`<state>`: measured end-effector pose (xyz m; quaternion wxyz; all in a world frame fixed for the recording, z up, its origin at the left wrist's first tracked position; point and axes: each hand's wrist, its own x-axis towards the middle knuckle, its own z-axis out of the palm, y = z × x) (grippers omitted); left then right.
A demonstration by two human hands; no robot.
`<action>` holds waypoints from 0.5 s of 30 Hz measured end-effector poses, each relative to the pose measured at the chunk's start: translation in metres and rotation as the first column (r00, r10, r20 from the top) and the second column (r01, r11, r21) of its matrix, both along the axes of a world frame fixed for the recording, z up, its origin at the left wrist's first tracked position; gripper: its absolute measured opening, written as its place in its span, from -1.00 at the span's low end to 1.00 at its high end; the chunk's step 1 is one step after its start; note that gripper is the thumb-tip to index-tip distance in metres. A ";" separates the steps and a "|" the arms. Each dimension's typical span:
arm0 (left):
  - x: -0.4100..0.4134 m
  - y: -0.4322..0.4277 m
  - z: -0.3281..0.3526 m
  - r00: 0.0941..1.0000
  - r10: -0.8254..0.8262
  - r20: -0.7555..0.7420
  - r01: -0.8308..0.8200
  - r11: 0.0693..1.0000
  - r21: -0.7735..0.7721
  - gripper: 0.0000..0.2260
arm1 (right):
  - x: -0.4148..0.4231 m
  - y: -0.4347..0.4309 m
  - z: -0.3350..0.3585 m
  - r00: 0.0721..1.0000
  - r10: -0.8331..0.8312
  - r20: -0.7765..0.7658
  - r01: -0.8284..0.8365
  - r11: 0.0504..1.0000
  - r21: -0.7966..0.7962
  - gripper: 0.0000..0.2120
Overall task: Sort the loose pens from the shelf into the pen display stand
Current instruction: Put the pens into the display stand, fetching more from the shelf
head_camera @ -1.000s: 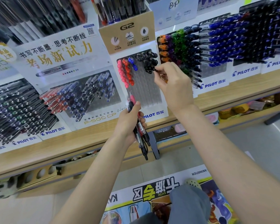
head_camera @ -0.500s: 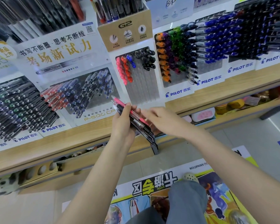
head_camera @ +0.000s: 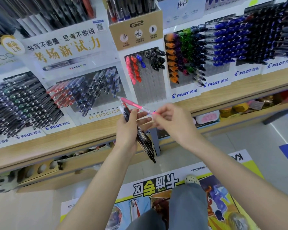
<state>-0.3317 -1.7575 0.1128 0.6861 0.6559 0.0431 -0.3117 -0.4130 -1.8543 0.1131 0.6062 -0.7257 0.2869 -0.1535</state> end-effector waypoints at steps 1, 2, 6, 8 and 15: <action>0.001 0.002 0.001 1.000 0.004 0.008 -0.005 1.000 0.014 -0.81 | -0.001 -0.002 0.003 0.997 -0.048 0.053 0.048 0.999 -0.012 -0.89; 0.002 0.004 0.001 1.000 0.009 0.015 -0.009 0.999 0.034 -0.83 | -0.003 -0.004 0.007 0.991 -0.086 0.099 0.089 0.995 -0.032 -0.91; 0.009 0.012 -0.003 0.999 -0.034 -0.001 0.034 0.997 0.074 -0.82 | -0.004 -0.013 0.010 0.947 -0.225 0.231 0.270 0.944 -0.189 -0.85; 0.012 0.016 -0.007 0.998 -0.056 -0.012 0.057 0.996 0.064 -0.83 | 0.001 -0.013 0.007 0.921 -0.258 0.293 0.345 0.888 -0.303 -0.83; 0.019 0.031 -0.016 0.994 -0.080 -0.069 0.081 0.997 0.013 -0.84 | 0.024 0.000 -0.007 0.897 -0.215 0.386 0.401 0.763 -0.507 -0.81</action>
